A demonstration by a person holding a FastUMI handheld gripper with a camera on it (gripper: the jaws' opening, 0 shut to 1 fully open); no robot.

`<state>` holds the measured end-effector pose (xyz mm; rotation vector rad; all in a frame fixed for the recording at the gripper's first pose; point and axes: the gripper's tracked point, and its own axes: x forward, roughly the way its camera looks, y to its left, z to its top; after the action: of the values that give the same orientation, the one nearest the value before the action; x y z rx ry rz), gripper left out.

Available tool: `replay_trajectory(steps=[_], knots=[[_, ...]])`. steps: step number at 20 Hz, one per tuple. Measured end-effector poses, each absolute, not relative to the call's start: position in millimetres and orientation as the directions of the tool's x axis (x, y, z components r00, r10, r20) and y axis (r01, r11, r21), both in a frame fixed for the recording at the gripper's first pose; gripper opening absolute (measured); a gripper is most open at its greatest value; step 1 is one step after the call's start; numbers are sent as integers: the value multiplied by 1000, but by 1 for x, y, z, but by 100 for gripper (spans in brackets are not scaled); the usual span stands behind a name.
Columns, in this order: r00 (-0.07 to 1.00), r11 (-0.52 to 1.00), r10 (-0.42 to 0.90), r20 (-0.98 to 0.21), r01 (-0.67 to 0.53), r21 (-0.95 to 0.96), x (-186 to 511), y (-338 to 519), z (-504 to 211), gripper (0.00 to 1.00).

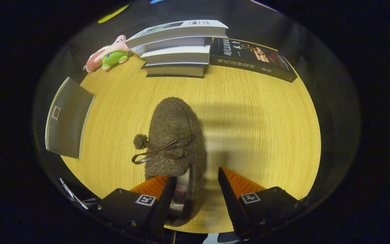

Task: Open the storage box then place both shoes into the box .Put the left shoe in first, then the right shoe, with the right side of both shoes facing outward in a uniform manner.

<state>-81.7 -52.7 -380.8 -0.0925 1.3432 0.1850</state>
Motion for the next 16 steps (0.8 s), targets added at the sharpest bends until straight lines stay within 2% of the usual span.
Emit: replay_trajectory(steps=[3, 4, 5, 6, 7, 11, 16], knots=[[219, 981, 80, -972, -191, 38, -75, -50, -382, 20], [213, 978, 80, -974, -204, 36, -75, -50, -385, 10], [223, 976, 74, -972, -215, 25, -76, -52, -384, 4], [226, 977, 76, -971, -210, 28, -74, -51, -383, 4], [217, 980, 80, -973, -193, 38, -77, -48, -379, 0], [206, 982, 172, -963, -109, 152, -74, -9, -347, 0], [266, 976, 201, -943, -140, 168, -56, 48, -287, 0]])
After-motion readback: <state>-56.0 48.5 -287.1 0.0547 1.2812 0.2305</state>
